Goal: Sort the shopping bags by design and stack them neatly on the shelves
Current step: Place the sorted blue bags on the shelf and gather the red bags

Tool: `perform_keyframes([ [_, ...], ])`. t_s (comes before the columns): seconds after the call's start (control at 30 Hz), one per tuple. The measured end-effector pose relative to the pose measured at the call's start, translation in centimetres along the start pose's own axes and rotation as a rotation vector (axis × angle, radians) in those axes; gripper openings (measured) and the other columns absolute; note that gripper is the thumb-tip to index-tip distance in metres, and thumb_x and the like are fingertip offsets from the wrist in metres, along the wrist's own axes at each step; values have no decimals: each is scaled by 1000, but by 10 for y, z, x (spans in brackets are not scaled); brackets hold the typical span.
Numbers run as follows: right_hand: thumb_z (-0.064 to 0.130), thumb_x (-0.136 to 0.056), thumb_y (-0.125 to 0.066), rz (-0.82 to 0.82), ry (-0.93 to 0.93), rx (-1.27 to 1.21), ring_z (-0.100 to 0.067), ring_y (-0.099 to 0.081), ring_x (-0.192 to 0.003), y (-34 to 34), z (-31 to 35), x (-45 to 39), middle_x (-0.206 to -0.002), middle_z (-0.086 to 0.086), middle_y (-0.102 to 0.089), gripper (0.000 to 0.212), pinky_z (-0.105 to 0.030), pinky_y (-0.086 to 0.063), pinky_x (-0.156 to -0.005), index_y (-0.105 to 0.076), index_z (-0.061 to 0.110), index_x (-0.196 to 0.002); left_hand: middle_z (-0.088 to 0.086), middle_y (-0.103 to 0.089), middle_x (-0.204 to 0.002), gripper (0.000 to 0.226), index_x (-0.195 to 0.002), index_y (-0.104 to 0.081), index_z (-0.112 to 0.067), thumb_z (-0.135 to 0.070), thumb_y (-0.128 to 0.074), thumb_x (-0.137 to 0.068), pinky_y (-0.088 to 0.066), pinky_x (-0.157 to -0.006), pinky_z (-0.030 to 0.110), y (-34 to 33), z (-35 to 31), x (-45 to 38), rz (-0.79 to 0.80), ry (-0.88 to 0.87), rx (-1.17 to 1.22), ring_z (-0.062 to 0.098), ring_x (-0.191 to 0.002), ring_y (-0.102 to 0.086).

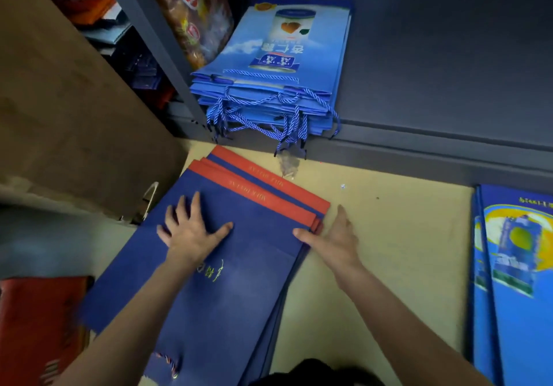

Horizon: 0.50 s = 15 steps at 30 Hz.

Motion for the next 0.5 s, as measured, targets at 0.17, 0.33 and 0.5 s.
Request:
perform_keyframes([
  [0.17,23,-59,-84,-137,-35,-340,-23,-51,-118,-48,-13,2,-136,-6,-42,99,-44,-45,-100,-30,20,-142,12,-17,-153,95,-150,-14,-21,-62,-60,-78,-14,-111,57,22,26,-13,4,197,37,37,-138,-12],
  [0.33,-9,-71,-73,-122,-64,-649,-17,-67,-84,-43,-14,7,-107,-11,-66,51,-27,-56,-73,-50,10,-112,14,-23,-149,86,-147,-23,-22,-64,-55,-80,-16,-109,56,21,29,-11,-37,185,24,37,-136,-15],
  [0.5,-8,-75,-72,66,-120,-622,-15,-62,-79,-39,-1,16,-89,2,-65,32,-15,-47,-54,-57,18,-86,15,-24,-150,83,-146,-26,-22,-61,-58,-80,-14,-109,55,23,28,-8,-70,175,86,37,-137,-15],
])
Point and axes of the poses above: each hand's wrist, its own x-axis away from the middle knuckle, its own y-axis out of the back of the hand, z = x × y, the point moved 4 cm from there along -x, towards the middle knuckle
